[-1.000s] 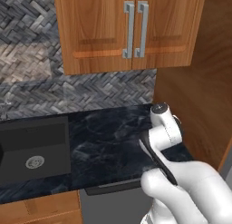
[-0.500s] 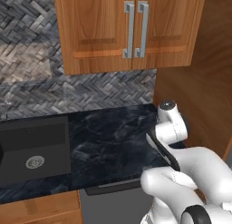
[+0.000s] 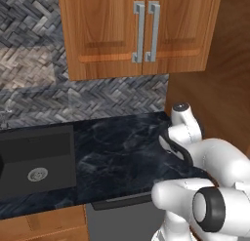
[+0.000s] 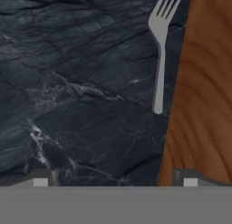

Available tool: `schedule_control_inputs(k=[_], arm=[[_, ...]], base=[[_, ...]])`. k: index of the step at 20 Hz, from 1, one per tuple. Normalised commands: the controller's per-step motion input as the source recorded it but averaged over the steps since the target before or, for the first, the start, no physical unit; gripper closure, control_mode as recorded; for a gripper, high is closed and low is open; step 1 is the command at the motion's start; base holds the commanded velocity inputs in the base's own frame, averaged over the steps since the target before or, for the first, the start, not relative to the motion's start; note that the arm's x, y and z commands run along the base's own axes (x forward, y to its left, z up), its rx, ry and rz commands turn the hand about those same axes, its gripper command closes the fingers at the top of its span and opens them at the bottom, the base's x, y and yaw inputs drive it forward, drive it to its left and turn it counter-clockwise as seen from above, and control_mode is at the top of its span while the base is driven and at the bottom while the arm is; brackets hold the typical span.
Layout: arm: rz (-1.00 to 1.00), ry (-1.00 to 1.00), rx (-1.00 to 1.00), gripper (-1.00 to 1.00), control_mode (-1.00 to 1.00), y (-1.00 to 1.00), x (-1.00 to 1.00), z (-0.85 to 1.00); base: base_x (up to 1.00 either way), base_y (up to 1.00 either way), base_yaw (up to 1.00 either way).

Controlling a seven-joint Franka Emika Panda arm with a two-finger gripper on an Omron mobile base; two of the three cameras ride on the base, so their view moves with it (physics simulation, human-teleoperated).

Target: Organize the utensils by type. Pick up the wooden spoons from the counter and place them in the open cabinet. Then pick up the metallic utensils from the counter and place them in the open drawer.

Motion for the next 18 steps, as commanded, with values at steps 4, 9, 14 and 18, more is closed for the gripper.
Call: schedule_control_inputs(k=[4,9,14,18], arm=[[0.08,0.11,0.0,-1.0,-1.0,-0.17,0.2,-0.01],[0.07,0.08,0.0,-1.0,-1.0,-0.21,0.28,-0.01],[0.05,0.01,0.0,-1.0,-1.0,-0.19,0.22,-0.18],[0.07,0.0,0.0,-1.0,-1.0,-0.14,0.22,-0.24]], base=[[0.0,0.0,0.0],[0.0,0.0,0.0],[0.0,0.0,0.0],[0.0,0.0,0.0]])
